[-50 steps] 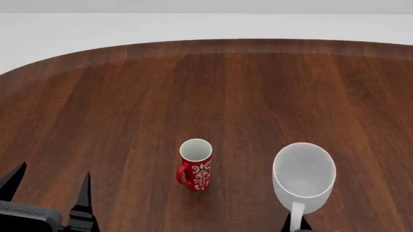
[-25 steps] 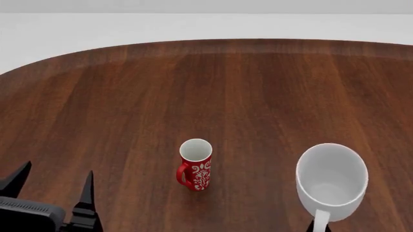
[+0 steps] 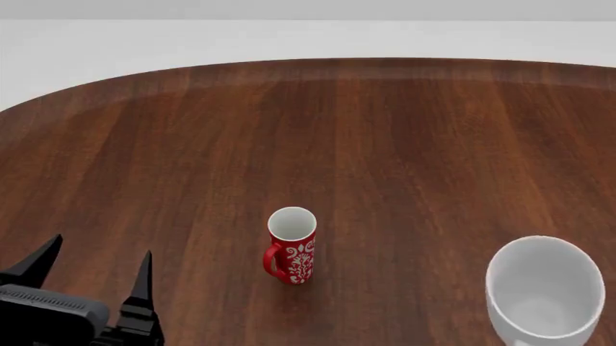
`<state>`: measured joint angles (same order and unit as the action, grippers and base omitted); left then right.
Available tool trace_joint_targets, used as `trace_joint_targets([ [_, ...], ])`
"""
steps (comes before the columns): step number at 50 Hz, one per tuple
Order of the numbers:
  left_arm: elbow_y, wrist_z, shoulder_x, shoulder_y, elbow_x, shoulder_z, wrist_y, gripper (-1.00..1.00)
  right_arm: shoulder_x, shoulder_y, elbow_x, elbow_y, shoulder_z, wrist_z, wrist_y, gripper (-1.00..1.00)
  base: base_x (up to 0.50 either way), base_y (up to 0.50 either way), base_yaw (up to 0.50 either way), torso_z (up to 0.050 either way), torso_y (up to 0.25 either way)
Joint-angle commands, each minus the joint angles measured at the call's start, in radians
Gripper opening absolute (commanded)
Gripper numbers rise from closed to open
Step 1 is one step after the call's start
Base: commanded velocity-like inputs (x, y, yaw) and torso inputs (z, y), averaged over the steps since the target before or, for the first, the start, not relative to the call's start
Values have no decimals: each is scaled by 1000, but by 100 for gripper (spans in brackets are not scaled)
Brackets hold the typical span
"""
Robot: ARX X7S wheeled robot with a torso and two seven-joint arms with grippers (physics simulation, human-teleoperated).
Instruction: Put the white mug on the plate.
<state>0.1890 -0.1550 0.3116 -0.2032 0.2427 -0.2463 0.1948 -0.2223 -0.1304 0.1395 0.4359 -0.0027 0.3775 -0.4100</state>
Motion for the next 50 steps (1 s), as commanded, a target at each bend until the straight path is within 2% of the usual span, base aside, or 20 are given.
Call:
trace_joint_targets([
  [1,-21,9,-1,-13,1,-11,-13,100,-1,-49,-26,62,33,45,-17,-100,0,0,0,0,0],
  [14,4,3,7,-14,5,-12,-4,100,7,-104,-21,106,78,94,-47,-100,0,0,0,0,0],
  [50,-28,9,3,-52,8,-36,-16,100,57,-208,20,54,150,166,47,-100,0,0,0,0,0],
])
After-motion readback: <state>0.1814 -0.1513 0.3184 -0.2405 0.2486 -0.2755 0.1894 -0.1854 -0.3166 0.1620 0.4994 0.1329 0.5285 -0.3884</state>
